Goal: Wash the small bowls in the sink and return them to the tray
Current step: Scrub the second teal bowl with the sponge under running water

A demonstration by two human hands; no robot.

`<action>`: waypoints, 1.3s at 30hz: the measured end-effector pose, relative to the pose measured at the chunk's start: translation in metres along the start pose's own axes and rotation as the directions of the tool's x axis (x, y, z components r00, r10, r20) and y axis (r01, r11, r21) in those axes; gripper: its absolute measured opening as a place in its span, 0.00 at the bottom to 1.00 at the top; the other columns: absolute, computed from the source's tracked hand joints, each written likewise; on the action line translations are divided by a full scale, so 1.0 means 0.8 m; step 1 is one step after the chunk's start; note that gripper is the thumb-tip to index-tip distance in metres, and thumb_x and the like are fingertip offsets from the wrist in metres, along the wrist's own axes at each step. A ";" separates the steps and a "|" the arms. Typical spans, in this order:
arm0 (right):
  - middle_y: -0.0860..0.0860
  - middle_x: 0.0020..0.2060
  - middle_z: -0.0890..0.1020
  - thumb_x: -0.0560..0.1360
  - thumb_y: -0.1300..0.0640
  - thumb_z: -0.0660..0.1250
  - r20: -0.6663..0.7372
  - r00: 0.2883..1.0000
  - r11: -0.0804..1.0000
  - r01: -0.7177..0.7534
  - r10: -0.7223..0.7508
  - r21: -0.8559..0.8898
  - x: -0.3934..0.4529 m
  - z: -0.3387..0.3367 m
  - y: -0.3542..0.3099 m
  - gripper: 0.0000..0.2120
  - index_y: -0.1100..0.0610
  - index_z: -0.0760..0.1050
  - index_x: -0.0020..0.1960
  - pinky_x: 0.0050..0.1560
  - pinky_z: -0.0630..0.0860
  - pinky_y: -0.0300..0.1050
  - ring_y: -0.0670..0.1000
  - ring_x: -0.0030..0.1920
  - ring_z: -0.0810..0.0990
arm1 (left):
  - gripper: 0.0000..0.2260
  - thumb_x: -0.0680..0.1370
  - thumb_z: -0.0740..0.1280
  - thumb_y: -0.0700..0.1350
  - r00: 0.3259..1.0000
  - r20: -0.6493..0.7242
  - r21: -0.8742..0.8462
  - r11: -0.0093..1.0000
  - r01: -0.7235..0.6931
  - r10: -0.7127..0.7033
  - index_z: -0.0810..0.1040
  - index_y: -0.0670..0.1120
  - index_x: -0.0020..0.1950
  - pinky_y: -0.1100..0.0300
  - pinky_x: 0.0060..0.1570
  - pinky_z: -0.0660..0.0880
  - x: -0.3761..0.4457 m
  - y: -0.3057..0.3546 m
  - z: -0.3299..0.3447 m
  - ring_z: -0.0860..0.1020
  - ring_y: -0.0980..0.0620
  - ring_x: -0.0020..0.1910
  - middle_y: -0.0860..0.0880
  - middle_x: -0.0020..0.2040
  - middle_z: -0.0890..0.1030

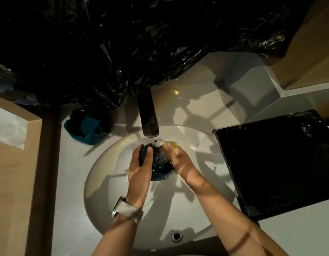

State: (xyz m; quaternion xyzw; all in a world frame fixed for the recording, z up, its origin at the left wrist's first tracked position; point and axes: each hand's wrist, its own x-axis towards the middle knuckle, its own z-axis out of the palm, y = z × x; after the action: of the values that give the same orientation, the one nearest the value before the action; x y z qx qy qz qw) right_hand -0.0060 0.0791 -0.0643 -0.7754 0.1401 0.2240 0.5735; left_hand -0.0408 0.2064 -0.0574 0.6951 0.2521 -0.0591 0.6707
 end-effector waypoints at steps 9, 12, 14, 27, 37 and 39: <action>0.62 0.52 0.82 0.81 0.43 0.56 0.057 0.979 0.883 -0.199 0.194 0.425 -0.018 0.021 -0.004 0.22 0.59 0.73 0.63 0.28 0.76 0.42 0.53 0.33 0.82 | 0.17 0.79 0.65 0.56 0.994 0.100 -0.142 0.988 0.058 -0.044 0.70 0.55 0.66 0.51 0.60 0.77 0.002 0.010 -0.005 0.81 0.55 0.58 0.52 0.59 0.81; 0.57 0.50 0.83 0.80 0.44 0.58 -0.002 0.985 0.947 -0.166 0.173 0.277 -0.003 0.011 -0.009 0.19 0.57 0.74 0.60 0.33 0.76 0.42 0.54 0.41 0.82 | 0.18 0.79 0.66 0.50 0.966 0.249 -0.111 0.988 0.107 -0.076 0.65 0.53 0.67 0.49 0.57 0.79 0.008 0.020 -0.018 0.81 0.51 0.57 0.48 0.62 0.79; 0.52 0.50 0.81 0.80 0.47 0.59 0.021 0.991 0.965 -0.135 0.134 0.225 0.004 -0.002 -0.012 0.14 0.55 0.73 0.60 0.36 0.75 0.35 0.51 0.47 0.81 | 0.22 0.79 0.66 0.51 0.923 0.375 0.065 0.996 0.067 -0.086 0.61 0.57 0.71 0.50 0.56 0.79 0.019 0.025 -0.035 0.81 0.52 0.57 0.50 0.64 0.77; 0.52 0.59 0.80 0.73 0.45 0.66 0.425 0.872 0.970 -0.216 0.244 -0.114 0.049 -0.050 -0.020 0.18 0.50 0.79 0.60 0.68 0.67 0.57 0.55 0.62 0.76 | 0.13 0.75 0.66 0.58 0.465 0.833 0.391 0.276 -0.878 0.300 0.79 0.49 0.44 0.57 0.66 0.63 0.059 0.017 -0.051 0.74 0.57 0.48 0.57 0.43 0.78; 0.50 0.43 0.83 0.79 0.60 0.58 0.206 0.977 0.738 -0.185 0.063 0.650 0.010 -0.024 0.013 0.10 0.54 0.76 0.55 0.38 0.77 0.40 0.49 0.41 0.81 | 0.10 0.81 0.65 0.49 0.861 0.508 0.414 0.870 -0.268 0.023 0.72 0.49 0.41 0.67 0.38 0.71 0.037 0.021 -0.015 0.76 0.53 0.38 0.52 0.37 0.76; 0.51 0.53 0.80 0.79 0.63 0.58 0.111 0.990 0.777 -0.133 0.082 0.615 0.002 -0.013 0.020 0.15 0.53 0.72 0.64 0.40 0.75 0.39 0.50 0.48 0.79 | 0.11 0.82 0.62 0.44 0.907 0.408 0.139 0.989 0.049 -0.102 0.72 0.43 0.41 0.66 0.37 0.74 0.034 0.030 -0.011 0.78 0.51 0.38 0.48 0.38 0.77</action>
State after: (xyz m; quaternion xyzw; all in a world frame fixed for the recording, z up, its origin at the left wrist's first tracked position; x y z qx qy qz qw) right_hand -0.0099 0.0643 -0.0756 -0.5249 0.2276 0.2278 0.7879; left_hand -0.0094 0.2227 -0.0461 0.6971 0.1270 -0.2466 0.6611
